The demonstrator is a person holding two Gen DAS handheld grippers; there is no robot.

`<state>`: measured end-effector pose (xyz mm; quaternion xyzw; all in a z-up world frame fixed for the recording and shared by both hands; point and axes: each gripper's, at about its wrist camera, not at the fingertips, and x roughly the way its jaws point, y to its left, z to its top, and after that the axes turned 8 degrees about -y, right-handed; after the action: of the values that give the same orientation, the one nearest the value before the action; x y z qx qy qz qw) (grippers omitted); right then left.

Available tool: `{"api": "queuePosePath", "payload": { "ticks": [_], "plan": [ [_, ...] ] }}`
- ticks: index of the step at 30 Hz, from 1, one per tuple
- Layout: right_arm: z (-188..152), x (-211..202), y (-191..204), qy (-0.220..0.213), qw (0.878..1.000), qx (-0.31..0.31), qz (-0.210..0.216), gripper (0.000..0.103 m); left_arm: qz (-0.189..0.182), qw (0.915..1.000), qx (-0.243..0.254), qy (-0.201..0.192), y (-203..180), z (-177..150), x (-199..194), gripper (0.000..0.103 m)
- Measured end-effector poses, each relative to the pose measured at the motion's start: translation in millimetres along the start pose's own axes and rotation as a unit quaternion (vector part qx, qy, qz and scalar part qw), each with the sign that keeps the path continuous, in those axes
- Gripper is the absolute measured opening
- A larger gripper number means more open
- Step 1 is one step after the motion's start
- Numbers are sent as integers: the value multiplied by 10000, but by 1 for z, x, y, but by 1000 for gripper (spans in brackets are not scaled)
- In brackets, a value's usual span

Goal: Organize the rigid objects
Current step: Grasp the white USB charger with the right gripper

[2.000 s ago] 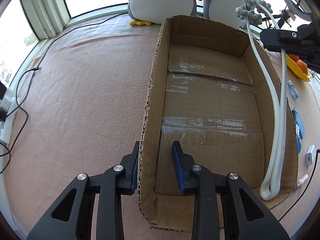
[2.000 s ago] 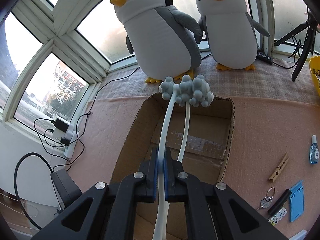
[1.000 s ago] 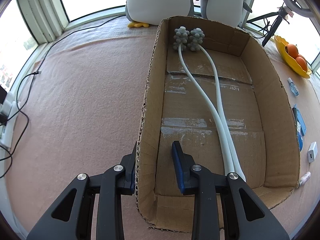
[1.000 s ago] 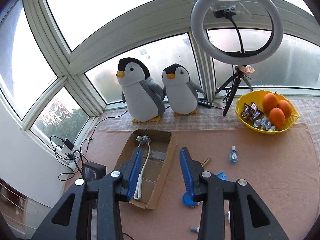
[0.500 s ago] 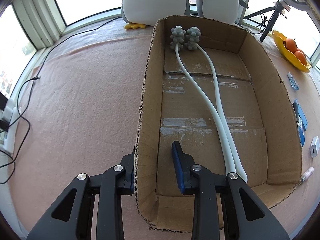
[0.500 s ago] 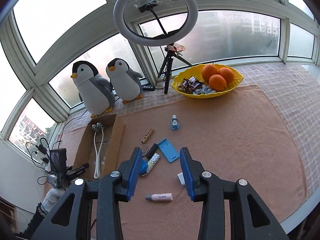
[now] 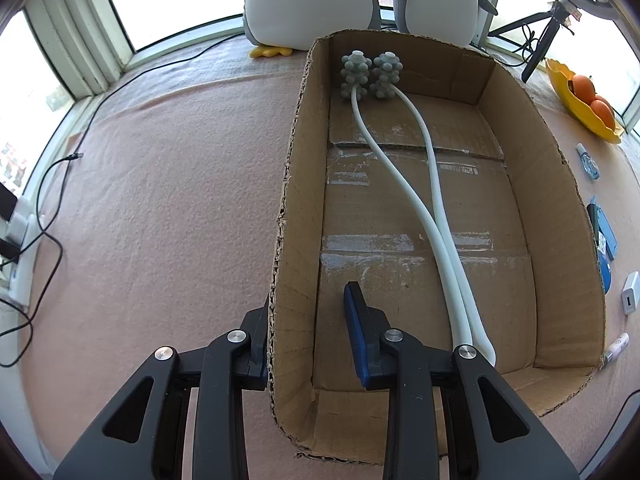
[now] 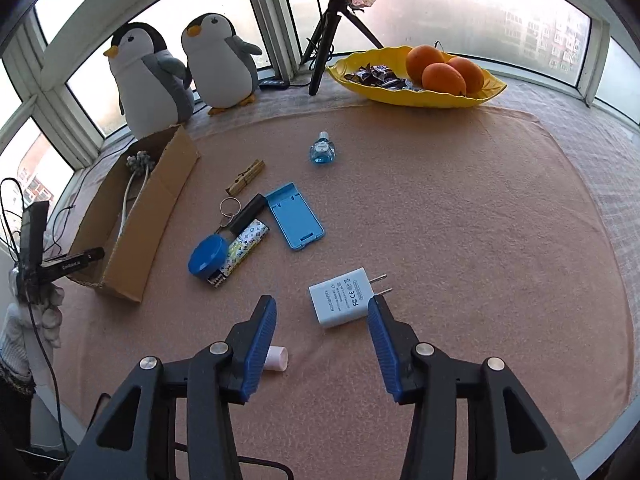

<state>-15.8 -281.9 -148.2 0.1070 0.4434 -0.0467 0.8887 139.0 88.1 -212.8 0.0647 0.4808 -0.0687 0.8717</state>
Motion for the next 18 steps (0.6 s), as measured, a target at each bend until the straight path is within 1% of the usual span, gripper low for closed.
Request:
{"api": "queuePosePath", "payload": {
  "ticks": [2, 4, 12, 16, 18],
  "plan": [
    [-5, 12, -1, 132, 9998, -166, -49, 53, 8, 10000, -13, 3, 0, 0, 0, 28],
    [-7, 22, -4, 258, 9994, -237, -53, 61, 20, 10000, -21, 9, 0, 0, 0, 28],
    [-5, 54, -7, 521, 9957, -741, -208, 62, 45, 10000, -54, 37, -1, 1, 1, 28],
    [-6, 65, -7, 648, 9948, -776, -103, 62, 56, 10000, -53, 50, -2, 2, 2, 28],
    [-6, 70, -4, 693, 9934, -903, -144, 62, 51, 9999, -68, 59, -2, 2, 2, 28]
  ]
}}
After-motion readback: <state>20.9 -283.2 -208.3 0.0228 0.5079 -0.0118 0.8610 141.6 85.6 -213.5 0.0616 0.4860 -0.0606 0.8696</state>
